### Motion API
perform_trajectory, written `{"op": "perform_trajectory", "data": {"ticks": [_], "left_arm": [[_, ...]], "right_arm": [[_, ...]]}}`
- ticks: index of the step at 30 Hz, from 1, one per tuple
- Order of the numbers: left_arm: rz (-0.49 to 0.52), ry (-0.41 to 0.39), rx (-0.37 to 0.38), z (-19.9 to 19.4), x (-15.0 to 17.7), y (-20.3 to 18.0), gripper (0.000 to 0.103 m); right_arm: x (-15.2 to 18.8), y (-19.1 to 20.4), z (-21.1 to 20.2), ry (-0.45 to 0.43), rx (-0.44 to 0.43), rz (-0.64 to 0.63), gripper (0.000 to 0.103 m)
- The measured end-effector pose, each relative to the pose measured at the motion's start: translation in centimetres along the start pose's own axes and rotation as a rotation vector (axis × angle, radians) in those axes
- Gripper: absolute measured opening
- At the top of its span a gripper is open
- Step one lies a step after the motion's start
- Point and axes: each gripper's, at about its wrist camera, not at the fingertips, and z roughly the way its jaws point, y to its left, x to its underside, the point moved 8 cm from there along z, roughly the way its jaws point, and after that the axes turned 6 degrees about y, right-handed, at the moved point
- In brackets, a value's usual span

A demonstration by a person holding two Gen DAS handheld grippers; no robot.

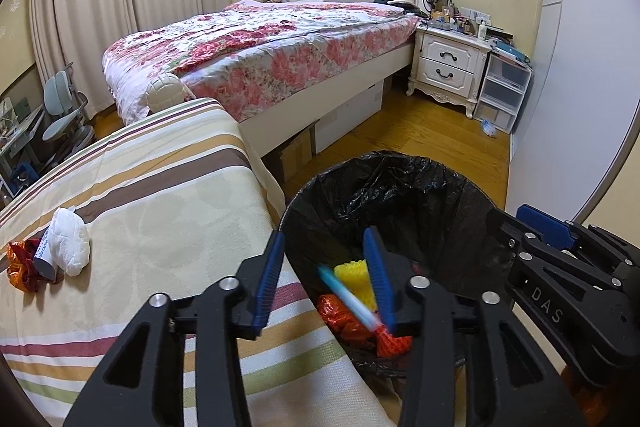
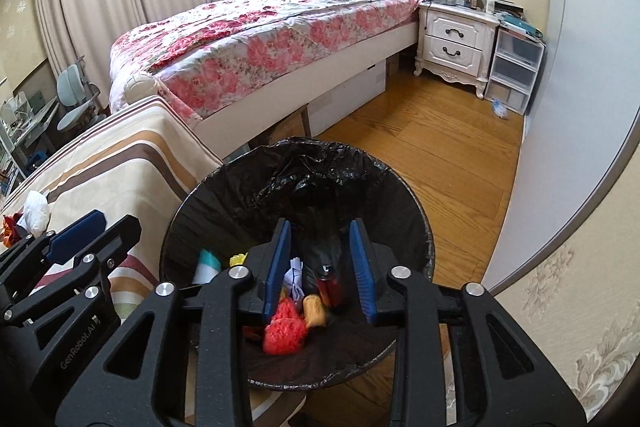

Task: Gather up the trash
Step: 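Open both tools to drop the red can and white tube into the bin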

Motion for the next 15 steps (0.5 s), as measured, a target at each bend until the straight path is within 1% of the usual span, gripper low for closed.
{"op": "perform_trajectory", "data": {"ticks": [3, 6, 9, 11, 15], "left_arm": [[-0.011, -0.004, -0.008, -0.2, 0.0, 0.4, 0.055], [-0.021, -0.007, -0.016, -0.4, 0.1, 0.9, 0.059], [-0.029, -0.009, -0.024, -0.7, 0.2, 1.6, 0.062], [-0.036, -0.014, -0.037, -1.1, 0.3, 2.3, 0.064], [-0.059, -0.019, -0.066, -1.7, 0.5, 4.1, 0.068]], "right_arm": [[0.0, -0.2, 0.0, -0.001, 0.003, 0.004, 0.033], [0.1, -0.1, -0.1, 0.001, 0.002, 0.002, 0.034], [0.2, 0.2, -0.1, 0.002, -0.002, -0.004, 0.035], [0.2, 0.7, -0.1, 0.001, -0.006, -0.008, 0.041], [0.3, 1.9, -0.1, 0.006, -0.024, -0.019, 0.042]]}}
